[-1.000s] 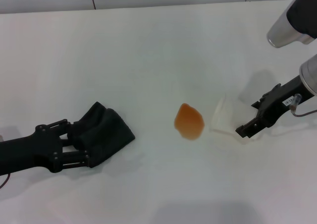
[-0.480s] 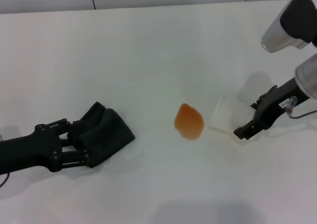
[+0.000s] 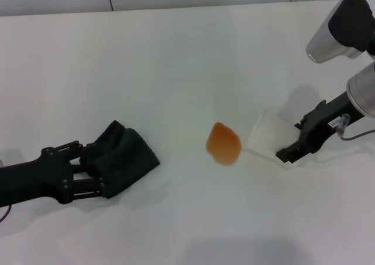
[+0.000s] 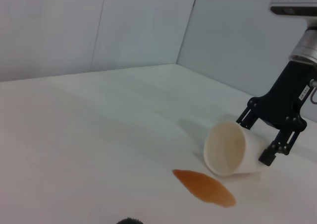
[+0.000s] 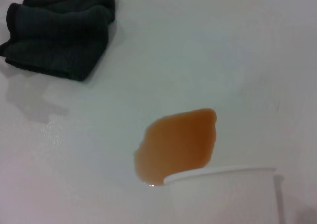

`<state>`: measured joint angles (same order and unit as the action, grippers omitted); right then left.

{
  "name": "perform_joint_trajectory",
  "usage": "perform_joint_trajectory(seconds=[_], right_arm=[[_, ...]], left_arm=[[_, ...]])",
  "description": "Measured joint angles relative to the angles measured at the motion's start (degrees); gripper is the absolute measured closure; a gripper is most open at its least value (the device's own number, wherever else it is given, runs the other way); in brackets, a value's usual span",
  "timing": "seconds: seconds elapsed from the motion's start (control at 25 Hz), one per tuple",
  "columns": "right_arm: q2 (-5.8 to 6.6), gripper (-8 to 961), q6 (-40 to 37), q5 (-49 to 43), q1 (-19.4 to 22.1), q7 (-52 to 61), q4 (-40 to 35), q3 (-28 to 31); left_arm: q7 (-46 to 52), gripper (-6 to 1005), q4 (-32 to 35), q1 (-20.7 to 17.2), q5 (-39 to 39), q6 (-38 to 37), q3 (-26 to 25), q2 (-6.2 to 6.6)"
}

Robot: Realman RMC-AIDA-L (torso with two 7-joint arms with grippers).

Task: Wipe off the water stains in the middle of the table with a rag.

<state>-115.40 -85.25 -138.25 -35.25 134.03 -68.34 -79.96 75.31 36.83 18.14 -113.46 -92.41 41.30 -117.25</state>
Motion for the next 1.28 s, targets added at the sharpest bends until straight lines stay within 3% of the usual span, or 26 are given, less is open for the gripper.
perform_joint_trajectory(seconds=[0.2, 0.52, 0.72, 0.84, 0.96, 1.28], right_arm=[[0.0, 259, -0.02, -0.22, -0.02, 0.07, -0.04, -0.25], [0.0, 296, -0.67, 0.34, 0.08, 0.08, -0.88, 0.19], [0.1, 295, -2.57, 3.56, 2.07, -0.53, -10.61, 4.04], [0.14, 295, -0.87, 9.64, 4.9, -5.03, -15.57, 6.83], [0.06, 294, 3.92, 17.87, 8.9, -13.77, -15.44, 7.45], [0.01, 292, 11.96, 41.04, 15.99, -42.25, -0.53, 6.38]], left_arm=[[0.01, 105, 0.0, 0.06, 0.0, -0.05, 0.0, 0.0], [0.01, 105, 0.0, -0.01, 0.0, -0.05, 0.0, 0.0], [0.52, 105, 0.0, 0.18, 0.01, -0.05, 0.0, 0.15], [0.55, 106, 0.0, 0.25, 0.0, -0.05, -0.03, 0.16], [0.47, 106, 0.0, 0.25, 0.17, 0.0, -0.23, 0.07], [0.2, 105, 0.56, 0.48, 0.49, 0.43, -0.34, -0.18]])
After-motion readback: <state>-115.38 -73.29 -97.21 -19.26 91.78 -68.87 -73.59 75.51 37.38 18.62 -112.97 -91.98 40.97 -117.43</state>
